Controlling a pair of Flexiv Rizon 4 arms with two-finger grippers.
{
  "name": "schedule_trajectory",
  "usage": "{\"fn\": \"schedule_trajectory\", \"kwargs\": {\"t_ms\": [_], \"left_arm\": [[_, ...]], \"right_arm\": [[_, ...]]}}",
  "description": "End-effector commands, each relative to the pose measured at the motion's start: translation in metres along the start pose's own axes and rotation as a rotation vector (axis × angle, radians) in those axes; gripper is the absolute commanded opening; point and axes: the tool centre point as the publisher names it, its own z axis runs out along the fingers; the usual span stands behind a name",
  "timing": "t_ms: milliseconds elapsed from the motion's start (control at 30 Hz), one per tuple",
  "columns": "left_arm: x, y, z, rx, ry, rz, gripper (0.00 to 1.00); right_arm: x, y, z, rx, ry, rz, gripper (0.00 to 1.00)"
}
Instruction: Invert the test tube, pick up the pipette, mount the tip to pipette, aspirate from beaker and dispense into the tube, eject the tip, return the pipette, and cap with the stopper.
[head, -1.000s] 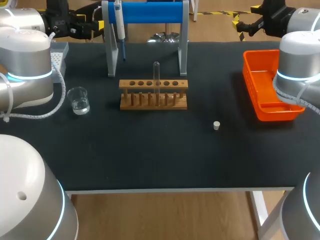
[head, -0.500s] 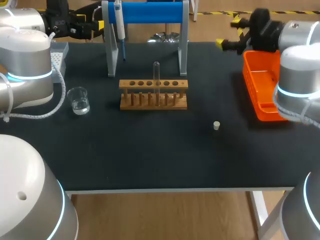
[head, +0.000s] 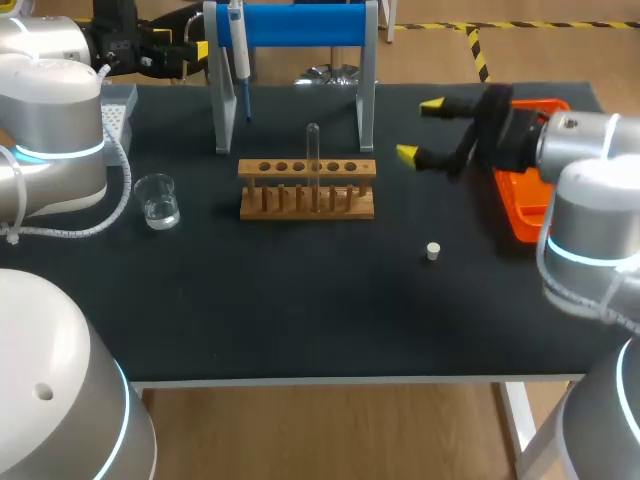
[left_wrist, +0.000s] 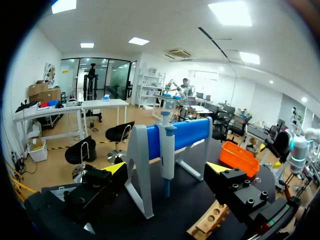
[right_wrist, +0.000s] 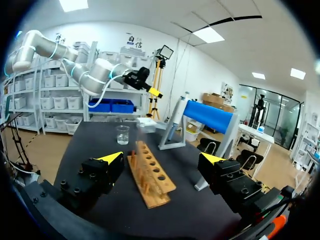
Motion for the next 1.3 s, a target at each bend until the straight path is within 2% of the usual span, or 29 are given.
{"fn": "schedule_trajectory", "kwargs": {"t_ms": [33,533,633,833,967,1133,1300], "left_arm": [[0.000,0.001,0.001,0.002,-0.002,0.001,1.00],[0.000,0.001,0.001,0.002,-0.002,0.001,1.00],[0.028,0.014,-0.014,0.034,-0.001,0.030,1.00],[0.087,0.050,-0.039,0.046,0.032,0.086,1.00],[0.112,0.074,-0.052,0.054,0.043,0.117,1.00],[0.137,0.095,-0.063,0.098,0.063,0.174,1.00],[0.155,0.115,-0.067,0.108,0.092,0.161,1.00]], "right_arm": [[0.011,-0.005,0.000,-0.013,-0.006,-0.002,1.00],[0.011,-0.005,0.000,-0.013,-0.006,-0.002,1.00],[0.011,-0.005,0.000,-0.013,-0.006,-0.002,1.00],[0.011,-0.005,0.000,-0.013,-0.006,-0.002,1.00],[0.011,-0.005,0.000,-0.013,-0.006,-0.002,1.00],[0.011,-0.005,0.000,-0.013,-0.006,-0.002,1.00],[0.011,-0.005,0.000,-0.013,-0.006,-0.002,1.00]]}}
